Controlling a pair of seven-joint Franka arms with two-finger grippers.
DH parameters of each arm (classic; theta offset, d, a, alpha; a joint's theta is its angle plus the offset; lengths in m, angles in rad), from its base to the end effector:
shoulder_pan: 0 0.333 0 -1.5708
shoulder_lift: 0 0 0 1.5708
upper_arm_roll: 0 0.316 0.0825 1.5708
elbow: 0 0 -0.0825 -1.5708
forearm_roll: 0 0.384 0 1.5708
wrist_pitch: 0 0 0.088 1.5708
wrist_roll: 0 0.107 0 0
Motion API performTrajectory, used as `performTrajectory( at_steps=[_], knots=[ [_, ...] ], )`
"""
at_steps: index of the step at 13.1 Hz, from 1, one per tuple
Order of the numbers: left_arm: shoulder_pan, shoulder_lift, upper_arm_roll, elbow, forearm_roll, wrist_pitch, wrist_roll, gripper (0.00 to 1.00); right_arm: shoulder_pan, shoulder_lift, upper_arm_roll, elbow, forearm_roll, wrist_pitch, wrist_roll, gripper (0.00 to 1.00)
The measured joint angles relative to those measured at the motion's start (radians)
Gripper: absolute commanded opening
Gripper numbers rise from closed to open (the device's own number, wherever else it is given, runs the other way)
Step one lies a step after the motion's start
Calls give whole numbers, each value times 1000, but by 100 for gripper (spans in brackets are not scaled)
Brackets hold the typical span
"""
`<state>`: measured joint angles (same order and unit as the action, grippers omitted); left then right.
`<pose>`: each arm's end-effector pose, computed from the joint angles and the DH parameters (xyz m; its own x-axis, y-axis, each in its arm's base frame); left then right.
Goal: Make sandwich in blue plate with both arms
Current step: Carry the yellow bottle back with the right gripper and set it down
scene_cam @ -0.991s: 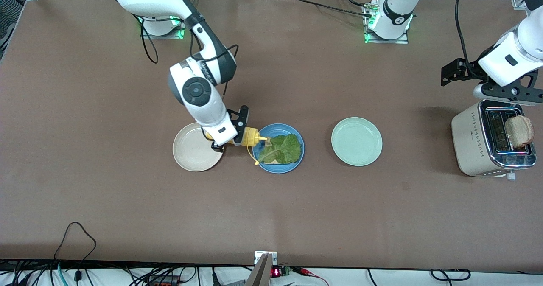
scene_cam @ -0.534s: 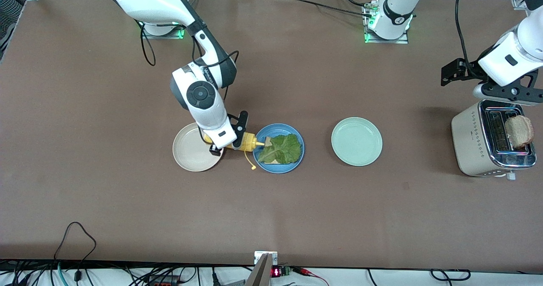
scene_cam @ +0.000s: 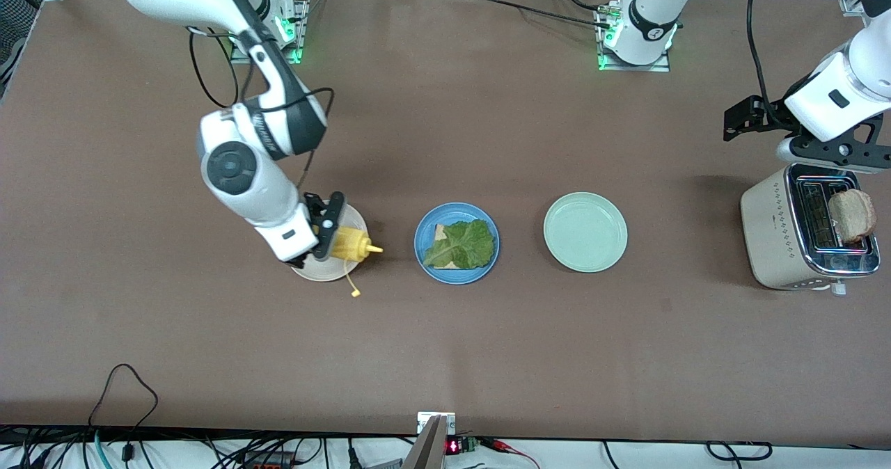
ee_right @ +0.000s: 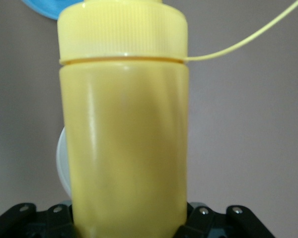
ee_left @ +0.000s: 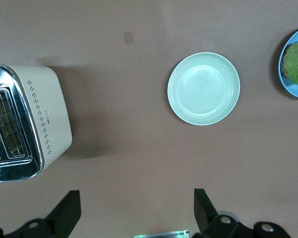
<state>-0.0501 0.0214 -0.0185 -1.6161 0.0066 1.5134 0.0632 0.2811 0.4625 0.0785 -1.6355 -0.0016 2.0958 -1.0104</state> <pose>0.5507 -0.0370 0.5868 0.9837 -0.1306 -0.1239 -0.1314 -0.9913 0.0016 0.6349 0.2320 0.3507 0.2069 0.9780 0.0280 0.9783 -0.2064 -0.0187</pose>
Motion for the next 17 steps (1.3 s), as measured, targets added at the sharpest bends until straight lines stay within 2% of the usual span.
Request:
performTrajectory(
  at_steps=[4,9,12,15,17],
  knots=[
    [0,0,0,0,0,0,0,100,-210,-88,1,-4,194,-149,-366,0],
    [0,2,0,0,0,1,0,100,-503,-94,1,-29,408,-306,-831,0],
    [0,3,-1,0,0,1,0,100,-658,-65,2,-74,532,-376,-1068,0],
    [0,5,-1,0,0,1,0,100,-780,9,7,-92,631,-442,-1248,0],
    [0,11,-1,0,0,2,0,100,-871,80,48,-96,691,-482,-1320,0]
  ],
)
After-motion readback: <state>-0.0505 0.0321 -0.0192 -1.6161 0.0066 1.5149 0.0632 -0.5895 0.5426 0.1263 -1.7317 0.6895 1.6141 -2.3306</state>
